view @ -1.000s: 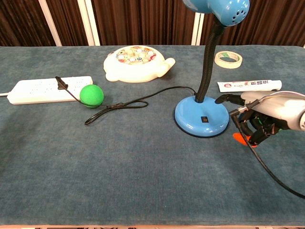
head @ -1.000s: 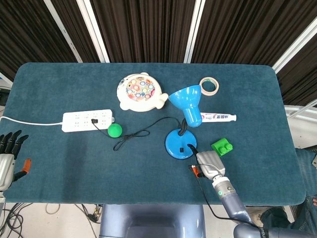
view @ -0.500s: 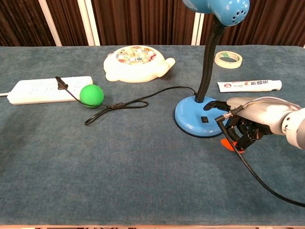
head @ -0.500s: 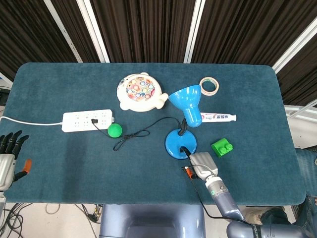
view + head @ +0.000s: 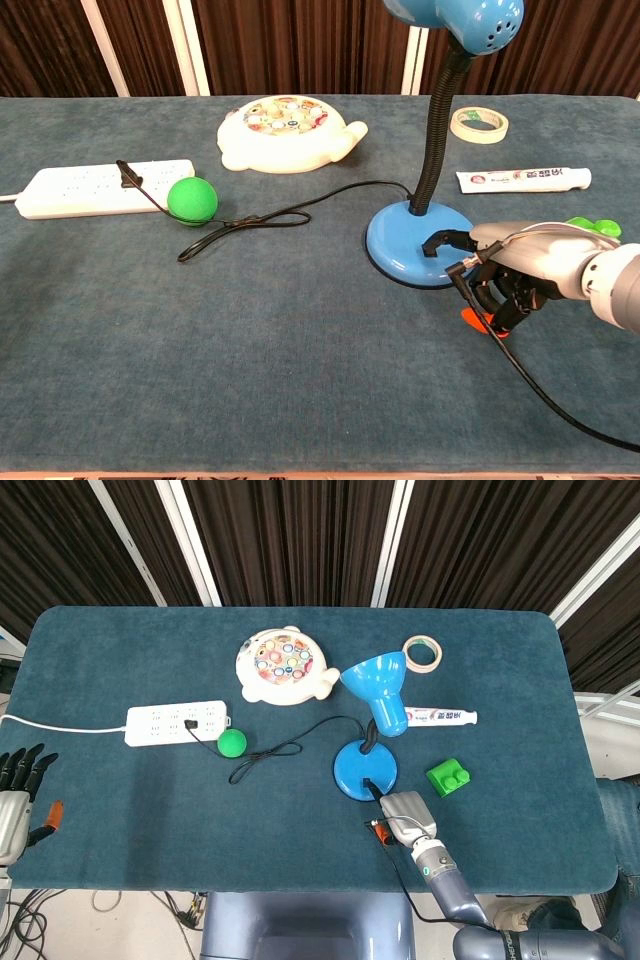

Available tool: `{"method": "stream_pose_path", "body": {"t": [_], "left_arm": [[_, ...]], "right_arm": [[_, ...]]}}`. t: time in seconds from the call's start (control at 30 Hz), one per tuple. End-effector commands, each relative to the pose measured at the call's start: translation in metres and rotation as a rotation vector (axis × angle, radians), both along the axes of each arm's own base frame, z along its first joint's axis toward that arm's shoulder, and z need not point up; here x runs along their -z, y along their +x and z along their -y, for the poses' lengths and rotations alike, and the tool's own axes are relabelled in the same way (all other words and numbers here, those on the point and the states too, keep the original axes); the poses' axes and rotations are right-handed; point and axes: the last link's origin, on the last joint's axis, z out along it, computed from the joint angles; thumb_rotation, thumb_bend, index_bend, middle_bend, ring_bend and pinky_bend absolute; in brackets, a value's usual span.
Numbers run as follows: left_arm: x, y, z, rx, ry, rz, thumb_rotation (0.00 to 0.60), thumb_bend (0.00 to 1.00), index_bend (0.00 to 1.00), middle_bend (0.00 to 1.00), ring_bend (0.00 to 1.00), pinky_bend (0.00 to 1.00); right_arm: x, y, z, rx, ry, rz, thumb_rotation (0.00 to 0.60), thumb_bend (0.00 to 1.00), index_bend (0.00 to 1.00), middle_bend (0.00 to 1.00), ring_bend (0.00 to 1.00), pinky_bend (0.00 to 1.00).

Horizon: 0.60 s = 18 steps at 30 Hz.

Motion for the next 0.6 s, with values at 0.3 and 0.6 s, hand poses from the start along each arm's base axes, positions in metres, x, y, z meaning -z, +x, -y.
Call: {"method": "stream_pose_path", "body": {"t": [0.3,0.6], "left_arm": [[0.0000,-0.0005,0.0001,-0.002,0.000,0.001,0.600,0.44,0.13,0.03,0.00,0.00],[-0.0002,-0.0007,-0.0001,-0.003,0.001,0.003,0.600,0.44,0.13,0.03,0.00,0.00]], "right_arm": [[0.0020,-0.0030,-0.0008,0.009,0.009,-0.006,0.600,0.48,0.09,0.74,0.78,0.97],[0.0024,-0.0054,-0.0021,0.011,0.022,-0.020,0.600,0.48,0.09,0.74,0.78,0.99]]}}
